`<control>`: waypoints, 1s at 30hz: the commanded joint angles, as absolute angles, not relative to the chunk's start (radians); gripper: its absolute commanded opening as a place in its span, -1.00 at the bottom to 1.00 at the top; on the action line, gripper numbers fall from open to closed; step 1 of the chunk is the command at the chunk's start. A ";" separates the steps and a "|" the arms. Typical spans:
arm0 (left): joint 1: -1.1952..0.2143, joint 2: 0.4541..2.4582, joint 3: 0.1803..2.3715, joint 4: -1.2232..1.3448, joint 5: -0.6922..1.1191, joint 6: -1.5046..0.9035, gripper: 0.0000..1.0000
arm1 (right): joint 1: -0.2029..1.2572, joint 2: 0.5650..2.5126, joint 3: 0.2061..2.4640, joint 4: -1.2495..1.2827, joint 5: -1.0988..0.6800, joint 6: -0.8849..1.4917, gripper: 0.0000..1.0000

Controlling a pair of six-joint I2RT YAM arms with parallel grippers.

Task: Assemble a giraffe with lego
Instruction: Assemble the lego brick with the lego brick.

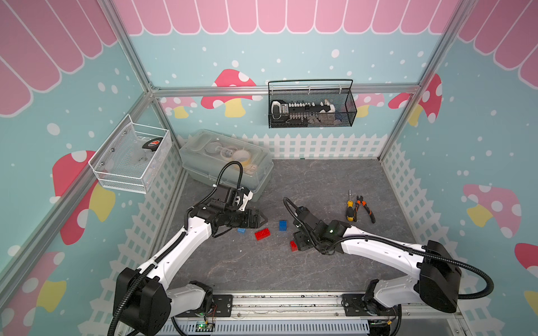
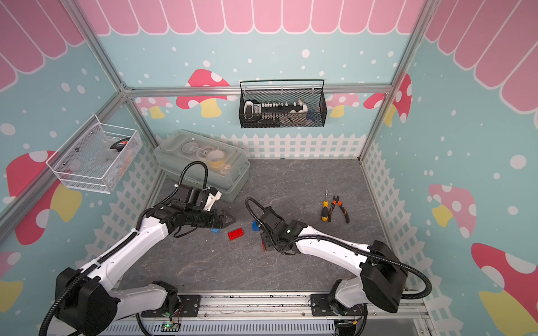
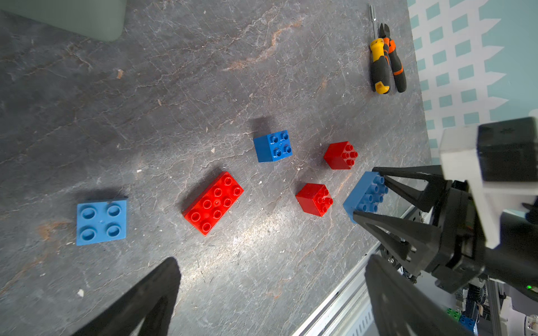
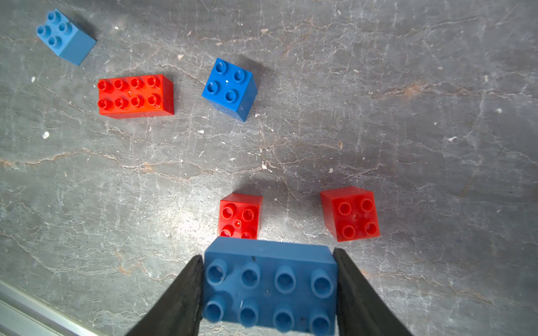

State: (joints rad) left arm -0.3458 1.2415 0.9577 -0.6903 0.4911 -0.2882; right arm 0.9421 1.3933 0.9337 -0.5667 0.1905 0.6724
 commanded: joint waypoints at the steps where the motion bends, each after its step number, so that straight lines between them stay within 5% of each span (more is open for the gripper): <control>1: -0.356 1.253 0.949 -0.680 0.511 -0.287 0.98 | 0.940 1.418 0.913 -0.538 0.177 0.663 0.11; 30: -0.370 1.249 0.943 -0.681 0.496 -0.287 0.97 | 0.934 1.540 0.899 -0.471 0.188 0.686 0.06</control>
